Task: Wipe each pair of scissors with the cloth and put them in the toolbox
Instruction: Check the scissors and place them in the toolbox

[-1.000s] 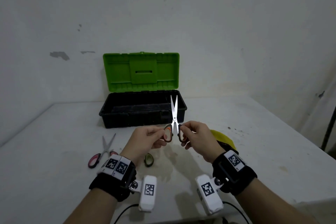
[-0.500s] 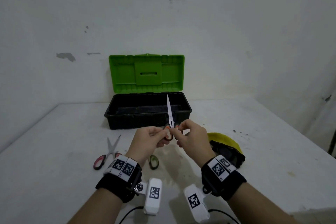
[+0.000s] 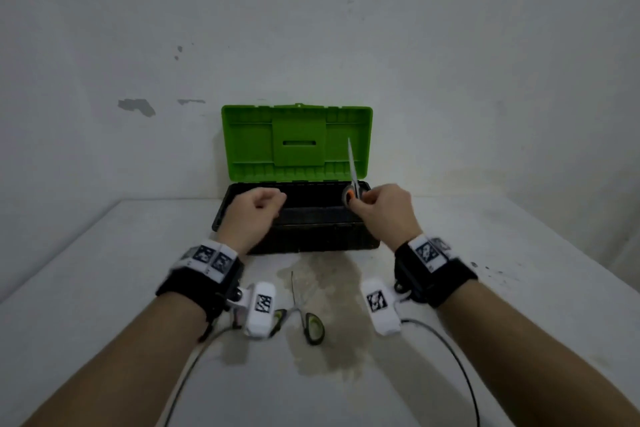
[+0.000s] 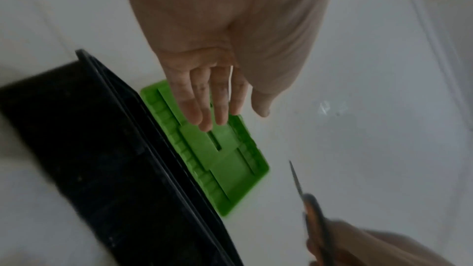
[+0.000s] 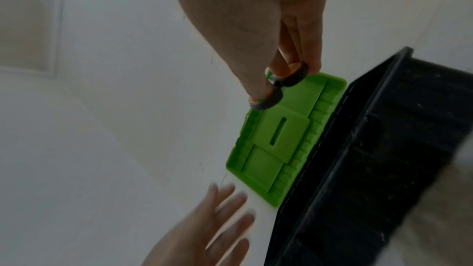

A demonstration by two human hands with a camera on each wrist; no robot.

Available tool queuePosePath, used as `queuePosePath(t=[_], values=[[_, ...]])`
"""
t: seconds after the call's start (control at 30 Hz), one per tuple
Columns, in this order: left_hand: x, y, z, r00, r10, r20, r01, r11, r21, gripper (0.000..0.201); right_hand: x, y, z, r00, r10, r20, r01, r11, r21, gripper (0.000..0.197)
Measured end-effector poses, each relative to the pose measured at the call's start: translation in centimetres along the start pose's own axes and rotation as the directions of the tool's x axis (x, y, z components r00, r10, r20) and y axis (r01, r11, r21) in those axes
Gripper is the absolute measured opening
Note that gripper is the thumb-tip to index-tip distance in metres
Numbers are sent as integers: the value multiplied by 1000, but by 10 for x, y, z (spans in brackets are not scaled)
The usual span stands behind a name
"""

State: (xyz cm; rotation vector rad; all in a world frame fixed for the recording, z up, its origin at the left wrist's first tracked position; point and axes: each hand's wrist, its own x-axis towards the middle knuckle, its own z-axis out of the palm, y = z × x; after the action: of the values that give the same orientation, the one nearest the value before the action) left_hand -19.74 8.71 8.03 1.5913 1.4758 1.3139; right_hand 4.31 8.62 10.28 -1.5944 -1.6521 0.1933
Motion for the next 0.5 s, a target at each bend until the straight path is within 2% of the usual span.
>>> queuePosePath(t=[0.13, 0.23, 0.3, 0.4, 0.5], values=[[43, -28, -38, 999, -28, -46, 37, 975, 218, 38, 54, 4, 18, 986, 142, 83, -128, 979, -159, 51], [65, -46, -52, 998, -62, -25, 67, 920, 386, 45, 74, 2, 54, 953, 208, 220, -133, 940, -313, 55], [76, -61, -59, 996, -90, -26, 91, 881, 464, 52, 83, 3, 74, 930, 236, 282, -130, 928, -350, 53], [85, -84, -60, 980, -192, -44, 191, 869, 456, 56, 93, 6, 96, 891, 269, 366, -114, 913, -393, 50], [90, -108, -55, 957, -284, -51, 283, 889, 359, 44, 100, 12, 113, 858, 296, 421, -92, 893, -440, 49]])
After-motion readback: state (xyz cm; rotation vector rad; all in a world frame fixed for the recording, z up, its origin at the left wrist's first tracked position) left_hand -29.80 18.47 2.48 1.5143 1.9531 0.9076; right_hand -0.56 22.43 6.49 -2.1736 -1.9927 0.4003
